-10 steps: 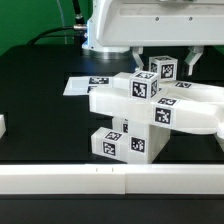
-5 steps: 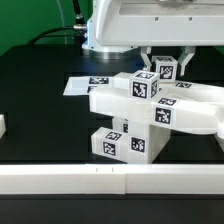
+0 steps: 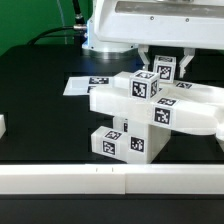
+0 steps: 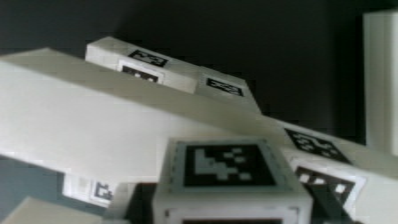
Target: Assemble chair
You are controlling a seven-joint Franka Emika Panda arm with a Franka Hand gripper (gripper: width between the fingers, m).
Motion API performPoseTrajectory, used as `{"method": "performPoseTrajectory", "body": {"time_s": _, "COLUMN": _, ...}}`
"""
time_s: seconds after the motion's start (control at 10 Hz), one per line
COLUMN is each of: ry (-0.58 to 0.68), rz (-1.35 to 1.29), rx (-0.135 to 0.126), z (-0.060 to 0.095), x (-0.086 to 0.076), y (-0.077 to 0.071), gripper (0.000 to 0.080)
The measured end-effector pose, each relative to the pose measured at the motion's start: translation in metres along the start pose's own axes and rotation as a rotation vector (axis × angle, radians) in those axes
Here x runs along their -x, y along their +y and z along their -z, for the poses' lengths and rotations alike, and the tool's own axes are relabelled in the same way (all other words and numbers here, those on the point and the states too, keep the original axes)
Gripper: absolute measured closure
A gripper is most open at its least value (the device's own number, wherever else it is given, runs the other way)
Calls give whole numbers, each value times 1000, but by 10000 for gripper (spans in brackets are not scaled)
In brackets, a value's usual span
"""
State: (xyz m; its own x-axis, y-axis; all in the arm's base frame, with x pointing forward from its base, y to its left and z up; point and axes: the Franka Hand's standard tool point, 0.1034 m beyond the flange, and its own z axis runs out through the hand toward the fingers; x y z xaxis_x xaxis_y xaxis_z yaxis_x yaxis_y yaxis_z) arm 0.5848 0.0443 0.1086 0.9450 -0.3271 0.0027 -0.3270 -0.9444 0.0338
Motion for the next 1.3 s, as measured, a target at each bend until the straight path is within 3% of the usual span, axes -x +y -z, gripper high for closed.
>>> {"method": "performPoseTrajectory", "body": {"time_s": 1.1, "ry": -10, "rz": -687, "rx": -16, "z": 0, "x": 2, "y": -6, "gripper": 528}}
{"method": "performPoseTrajectory", "body": {"time_s": 1.3, "ry": -22, "rz": -919, "rx": -35, "z": 1, "x": 5, "y": -11, "gripper": 528}}
